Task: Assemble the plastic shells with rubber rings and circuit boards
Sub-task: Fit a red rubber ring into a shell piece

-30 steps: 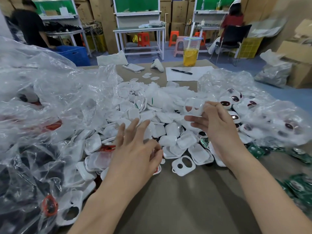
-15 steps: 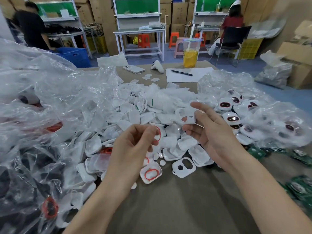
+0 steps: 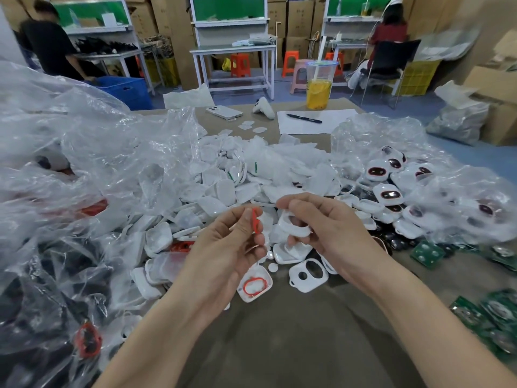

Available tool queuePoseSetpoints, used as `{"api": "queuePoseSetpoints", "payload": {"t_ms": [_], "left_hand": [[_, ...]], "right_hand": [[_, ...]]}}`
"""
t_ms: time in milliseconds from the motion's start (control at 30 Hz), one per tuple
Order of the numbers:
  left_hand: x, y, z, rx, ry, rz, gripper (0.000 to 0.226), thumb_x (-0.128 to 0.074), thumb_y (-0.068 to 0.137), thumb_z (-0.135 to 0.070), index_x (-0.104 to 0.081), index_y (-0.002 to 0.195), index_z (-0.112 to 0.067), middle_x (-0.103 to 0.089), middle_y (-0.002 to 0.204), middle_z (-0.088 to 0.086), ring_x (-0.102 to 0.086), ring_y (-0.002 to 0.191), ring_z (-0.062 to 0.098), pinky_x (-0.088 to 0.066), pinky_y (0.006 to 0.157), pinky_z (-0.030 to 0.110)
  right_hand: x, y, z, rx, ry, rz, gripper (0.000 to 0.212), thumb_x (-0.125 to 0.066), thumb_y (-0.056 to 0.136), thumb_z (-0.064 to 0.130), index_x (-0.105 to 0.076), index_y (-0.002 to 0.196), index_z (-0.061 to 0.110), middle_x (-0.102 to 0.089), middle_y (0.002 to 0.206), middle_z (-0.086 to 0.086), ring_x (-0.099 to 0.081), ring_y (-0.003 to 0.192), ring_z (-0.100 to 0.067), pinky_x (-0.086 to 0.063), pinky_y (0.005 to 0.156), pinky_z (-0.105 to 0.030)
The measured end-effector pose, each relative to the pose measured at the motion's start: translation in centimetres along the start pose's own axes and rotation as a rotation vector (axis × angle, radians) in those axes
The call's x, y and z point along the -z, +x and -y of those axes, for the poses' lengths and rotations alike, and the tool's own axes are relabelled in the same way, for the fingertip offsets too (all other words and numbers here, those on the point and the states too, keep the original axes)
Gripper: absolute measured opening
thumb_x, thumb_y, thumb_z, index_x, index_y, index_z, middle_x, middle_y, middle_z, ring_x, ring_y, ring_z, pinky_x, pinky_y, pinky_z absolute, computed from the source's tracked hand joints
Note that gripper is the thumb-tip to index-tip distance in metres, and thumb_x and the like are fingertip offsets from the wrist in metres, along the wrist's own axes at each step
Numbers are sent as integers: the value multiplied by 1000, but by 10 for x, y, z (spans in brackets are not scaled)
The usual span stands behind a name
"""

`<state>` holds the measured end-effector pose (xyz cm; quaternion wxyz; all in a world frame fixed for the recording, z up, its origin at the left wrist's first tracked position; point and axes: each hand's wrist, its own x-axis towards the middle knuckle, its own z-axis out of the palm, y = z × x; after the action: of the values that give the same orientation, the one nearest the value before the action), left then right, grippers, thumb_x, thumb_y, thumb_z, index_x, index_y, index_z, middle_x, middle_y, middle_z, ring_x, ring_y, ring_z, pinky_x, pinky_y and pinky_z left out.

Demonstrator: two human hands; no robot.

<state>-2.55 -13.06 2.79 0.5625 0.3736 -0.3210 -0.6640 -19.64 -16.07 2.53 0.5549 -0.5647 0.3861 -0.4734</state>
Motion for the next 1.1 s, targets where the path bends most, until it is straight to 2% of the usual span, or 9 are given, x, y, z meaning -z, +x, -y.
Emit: {"api": "queuePoseSetpoints", "payload": {"t_ms": [133,300,367,433,533,667,733,867,1100], "left_hand": [[1,0,2,0,13,22,21,-63,84,-15,-68,99,-3,-61,72,5,-56,59,11,-53,58,20],[2,1,3,-8,18,36,21,-65,82,-14,-69,99,-3,-62,73,6,-57,61,13,-55,60,21],[2,1,3,-19,26,34,20,-66,81,-14,-69,99,-5,-61,72,7,-57,60,13,-55,59,21],[2,1,4,-40,54,33,15,-67,81,-15,-72,93,-10,-62,72,6,-57,58,13,-54,58,21],[1,-1,3,-69,99,71,10,-68,81,-18,-78,83,-17,-65,72,5,-57,56,13,-52,53,23],[0,-5,1,-72,135,91,11,-69,80,-24,-79,85,-22,-64,68,3,-57,51,13,-48,49,22],[-1,-6,1,-71,145,86,12,-72,77,-27,-80,85,-21,-64,68,3,-57,50,14,-48,48,22],[0,-7,-1,-78,169,96,19,-76,71,-31,-81,86,-21,-65,68,4,-56,51,15,-47,48,23],[2,-7,-1,-106,201,157,22,-75,73,-33,-81,90,-19,-66,69,4,-57,52,16,-47,47,25]], "right_hand": [[0,-5,0,141,-210,-16,11,-67,92,32,-78,92,36,-55,60,14,-48,55,-3,-42,52,-12],[-2,-9,-2,120,-317,22,17,-62,93,36,-73,104,42,-57,75,-29,-39,57,-36,-35,56,-29],[-3,-9,-4,111,-346,15,19,-60,90,39,-73,104,43,-59,77,-27,-41,57,-37,-37,54,-34],[-2,-9,-4,100,-342,22,15,-63,92,41,-73,102,43,-72,86,-10,-61,73,-37,-52,64,-42],[-1,-9,-3,92,-298,67,13,-68,92,41,-76,101,36,-75,98,10,-67,81,-4,-52,66,-16],[-2,-8,-1,73,-260,98,13,-71,88,39,-77,94,29,-73,82,17,-64,75,3,-46,67,-9],[-1,-9,0,47,-235,119,18,-71,85,43,-76,92,28,-73,82,12,-63,76,0,-47,70,-13],[2,-8,1,-16,-156,159,21,-75,84,43,-75,96,26,-75,95,-6,-67,88,-17,-53,88,-44],[2,-10,3,-60,-72,267,18,-69,91,35,-70,99,19,-73,85,-8,-70,86,-20,-49,86,-34]]}}
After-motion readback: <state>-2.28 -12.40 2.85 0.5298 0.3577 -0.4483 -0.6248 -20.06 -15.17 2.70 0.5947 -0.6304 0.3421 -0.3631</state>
